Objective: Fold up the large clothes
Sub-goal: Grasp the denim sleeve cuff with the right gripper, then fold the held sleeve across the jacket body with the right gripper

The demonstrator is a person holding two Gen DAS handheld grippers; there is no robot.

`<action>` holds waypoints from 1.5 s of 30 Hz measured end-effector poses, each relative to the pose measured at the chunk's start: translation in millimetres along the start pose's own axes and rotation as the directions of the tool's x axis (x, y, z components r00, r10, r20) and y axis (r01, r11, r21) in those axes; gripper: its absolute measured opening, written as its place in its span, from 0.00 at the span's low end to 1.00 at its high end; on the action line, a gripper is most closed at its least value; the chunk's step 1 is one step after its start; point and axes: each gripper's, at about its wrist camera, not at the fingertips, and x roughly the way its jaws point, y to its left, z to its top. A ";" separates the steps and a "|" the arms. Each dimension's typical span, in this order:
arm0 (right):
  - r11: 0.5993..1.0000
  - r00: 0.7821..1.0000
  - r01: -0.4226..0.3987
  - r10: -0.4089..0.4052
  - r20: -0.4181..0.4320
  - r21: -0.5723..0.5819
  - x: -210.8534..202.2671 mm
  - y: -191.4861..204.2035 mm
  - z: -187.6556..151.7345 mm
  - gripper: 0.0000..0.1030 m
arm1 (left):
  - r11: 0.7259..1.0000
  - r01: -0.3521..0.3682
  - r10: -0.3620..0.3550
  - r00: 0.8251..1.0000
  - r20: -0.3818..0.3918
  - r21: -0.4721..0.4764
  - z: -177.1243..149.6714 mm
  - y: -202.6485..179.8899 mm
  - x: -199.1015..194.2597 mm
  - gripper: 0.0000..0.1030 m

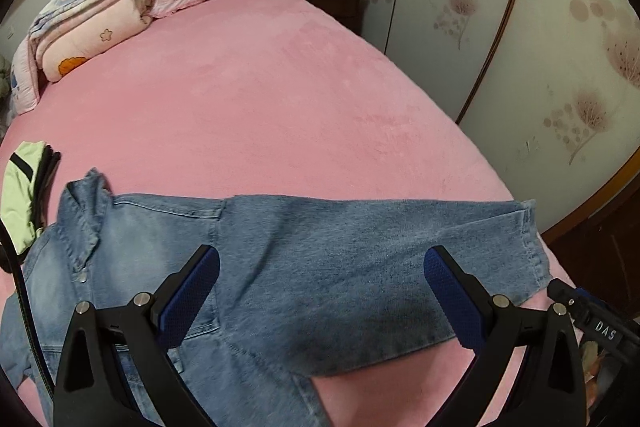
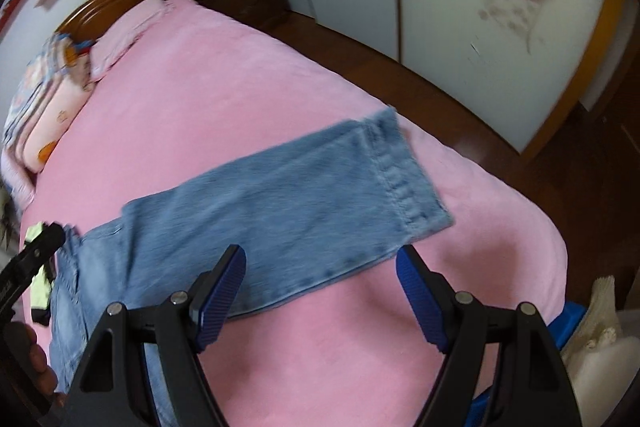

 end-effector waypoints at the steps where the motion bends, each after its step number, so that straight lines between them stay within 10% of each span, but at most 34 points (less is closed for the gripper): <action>1: 1.000 1.000 0.003 -0.003 -0.006 0.016 5.2 -5.5 0.4 0.76 | 1.000 0.001 -0.001 1.000 -0.009 0.003 -0.7 -2.4 6.9 0.95; 12: 0.982 0.993 -0.029 0.050 -0.108 0.187 60.3 -55.3 -2.9 0.75 | 1.000 -0.007 0.009 0.997 -0.075 0.027 -6.6 -16.4 36.3 0.94; 22: 0.963 0.987 -0.051 0.088 -0.133 0.264 102.1 -68.7 0.9 0.55 | 1.000 -0.024 0.026 0.994 -0.110 0.019 -15.7 -6.9 44.9 0.94; 26: 0.965 0.990 -0.058 0.089 -0.112 0.256 105.9 -70.8 5.6 0.20 | 1.000 -0.028 0.029 0.993 -0.118 0.006 -16.7 -2.8 42.9 0.94; 29: 0.958 0.988 -0.106 0.131 -0.078 0.267 97.5 -71.8 6.8 0.13 | 0.999 -0.035 0.035 0.993 -0.111 -0.002 -17.3 2.5 36.2 0.94; 38: 0.972 0.974 -0.223 0.219 0.065 0.076 17.4 -10.0 19.4 0.12 | 0.995 -0.075 0.071 0.995 -0.074 -0.064 -14.1 44.1 -8.8 0.94; 45: 0.910 0.918 -0.352 0.382 0.110 -0.220 -49.5 100.1 25.8 0.12 | 0.969 -0.161 0.156 0.987 -0.038 -0.186 -25.1 119.9 -70.0 0.94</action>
